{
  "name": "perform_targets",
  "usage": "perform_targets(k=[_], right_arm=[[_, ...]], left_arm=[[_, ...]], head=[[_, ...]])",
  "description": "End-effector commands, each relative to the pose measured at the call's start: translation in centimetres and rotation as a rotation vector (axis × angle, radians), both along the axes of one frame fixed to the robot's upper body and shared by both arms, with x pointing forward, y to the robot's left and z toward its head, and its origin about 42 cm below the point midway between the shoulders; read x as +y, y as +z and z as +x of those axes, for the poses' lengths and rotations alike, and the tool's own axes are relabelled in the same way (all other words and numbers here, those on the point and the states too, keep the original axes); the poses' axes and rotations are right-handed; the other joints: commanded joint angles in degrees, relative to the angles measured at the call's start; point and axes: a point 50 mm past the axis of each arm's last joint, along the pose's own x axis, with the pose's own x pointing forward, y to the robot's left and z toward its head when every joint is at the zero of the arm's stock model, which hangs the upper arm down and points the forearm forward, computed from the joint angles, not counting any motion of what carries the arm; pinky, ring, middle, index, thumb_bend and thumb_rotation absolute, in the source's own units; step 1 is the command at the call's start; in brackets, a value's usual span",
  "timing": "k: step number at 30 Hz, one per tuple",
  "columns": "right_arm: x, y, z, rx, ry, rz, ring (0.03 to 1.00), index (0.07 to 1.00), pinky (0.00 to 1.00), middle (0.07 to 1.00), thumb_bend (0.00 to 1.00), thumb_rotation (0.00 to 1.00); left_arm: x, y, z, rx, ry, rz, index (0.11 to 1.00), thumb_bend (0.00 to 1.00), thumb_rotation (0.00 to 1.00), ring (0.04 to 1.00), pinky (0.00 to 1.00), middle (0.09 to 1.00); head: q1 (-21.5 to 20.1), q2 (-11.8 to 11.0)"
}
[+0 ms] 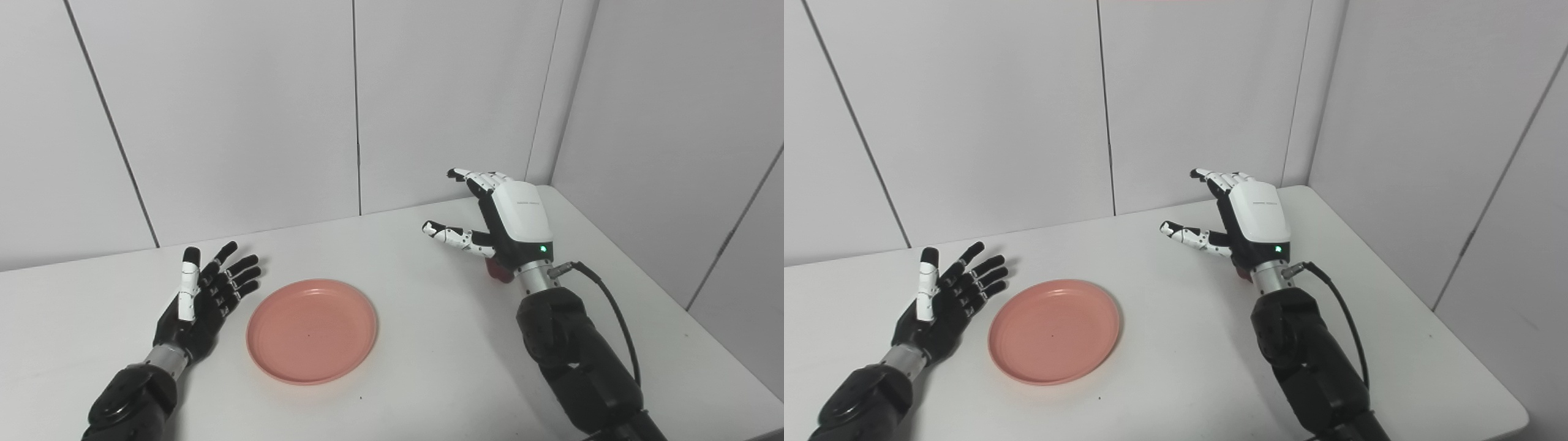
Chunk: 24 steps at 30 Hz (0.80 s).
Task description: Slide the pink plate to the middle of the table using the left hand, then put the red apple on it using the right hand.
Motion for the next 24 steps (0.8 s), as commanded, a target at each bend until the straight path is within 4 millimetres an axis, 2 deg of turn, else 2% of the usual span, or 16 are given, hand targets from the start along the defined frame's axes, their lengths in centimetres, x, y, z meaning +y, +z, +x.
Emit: perform_targets(k=[1,14,24], right_arm=[[-0.7,2.7,1.2,-0.065,-0.037,-0.056,0.762,0.737,0.83,0.743,0.86,0.98],[-2.8,2.5,1.6,-0.051,-0.119,-0.128,0.775,0.699,0.9,0.733,0.86,0.97],[-4.2,2.3,2.0,-0.024,-0.161,-0.142,0.757,0.708,0.84,0.731,0.84,0.95]], left_arm=[[0.5,-3.9,-2.2,0.157,0.001,0.029,0.937,0.88,0.96,0.849,0.88,0.825],[0.4,-3.8,-2.3,0.155,-0.003,0.021,0.942,0.88,0.97,0.848,0.88,0.829],[0.4,-3.9,-2.4,0.156,0.005,0.021,0.932,0.88,0.96,0.842,0.88,0.817]], head=[[0.0,0.1],[0.4,0.1],[0.6,0.2]])
